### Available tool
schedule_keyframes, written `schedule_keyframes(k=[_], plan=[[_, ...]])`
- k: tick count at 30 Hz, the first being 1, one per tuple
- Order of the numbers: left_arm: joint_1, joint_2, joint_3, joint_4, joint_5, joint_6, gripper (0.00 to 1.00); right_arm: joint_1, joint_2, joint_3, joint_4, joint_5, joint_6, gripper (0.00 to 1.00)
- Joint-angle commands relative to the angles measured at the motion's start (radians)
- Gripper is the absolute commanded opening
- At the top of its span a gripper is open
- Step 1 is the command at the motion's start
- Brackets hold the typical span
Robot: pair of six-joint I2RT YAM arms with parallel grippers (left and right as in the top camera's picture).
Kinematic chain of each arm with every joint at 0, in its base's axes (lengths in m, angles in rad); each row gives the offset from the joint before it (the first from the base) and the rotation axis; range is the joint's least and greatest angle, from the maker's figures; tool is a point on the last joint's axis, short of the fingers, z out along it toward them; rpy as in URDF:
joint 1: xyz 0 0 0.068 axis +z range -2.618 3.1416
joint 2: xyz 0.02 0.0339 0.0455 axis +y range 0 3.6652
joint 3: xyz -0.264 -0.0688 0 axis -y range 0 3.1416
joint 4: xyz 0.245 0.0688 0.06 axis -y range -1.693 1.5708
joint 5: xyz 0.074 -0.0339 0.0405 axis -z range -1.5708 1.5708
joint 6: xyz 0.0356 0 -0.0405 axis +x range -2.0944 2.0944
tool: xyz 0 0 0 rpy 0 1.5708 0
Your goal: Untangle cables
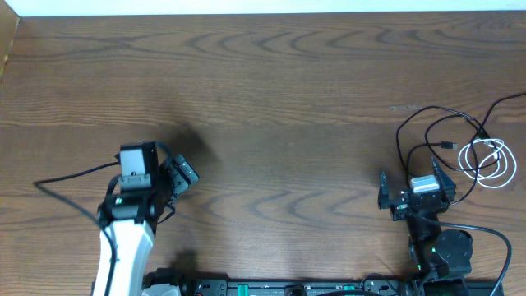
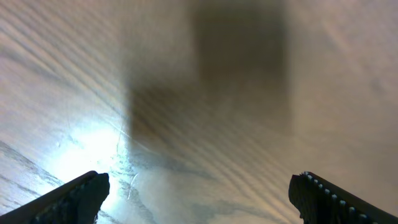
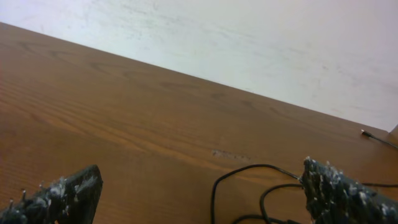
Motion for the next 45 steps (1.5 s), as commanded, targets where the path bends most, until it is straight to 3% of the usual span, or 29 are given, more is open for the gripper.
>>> schedule_keyframes(k=[1,6,19,34,45], plan=[[0.003,-0.097,-0.004,-0.001,-0.017,0.005,0.98,0.005,-0.008,-0.002,-0.005,-0.003,-0.006,0.99],[0.003,-0.154,-0.004,-0.001,-0.017,0.005,0.98,0.005,-0.008,-0.002,-0.005,-0.003,-0.006,0.99],[0.003,-0.111,-0.005,-0.002,-0.017,0.005,0.98,0.003,-0.008,-0.002,-0.005,-0.003,-0.006,0.99],[0.003,-0.406,-0.076,-0.076,-0.017,0.006,0.98,0.003,-0.008,-0.002,-0.005,-0.003,-0.006,0.99],[0.003,-0.474,-0.089,-0.094,-0.017,0.005,0.98,0.003,-0.008,-0.002,-0.005,-0.003,-0.006,0.99]])
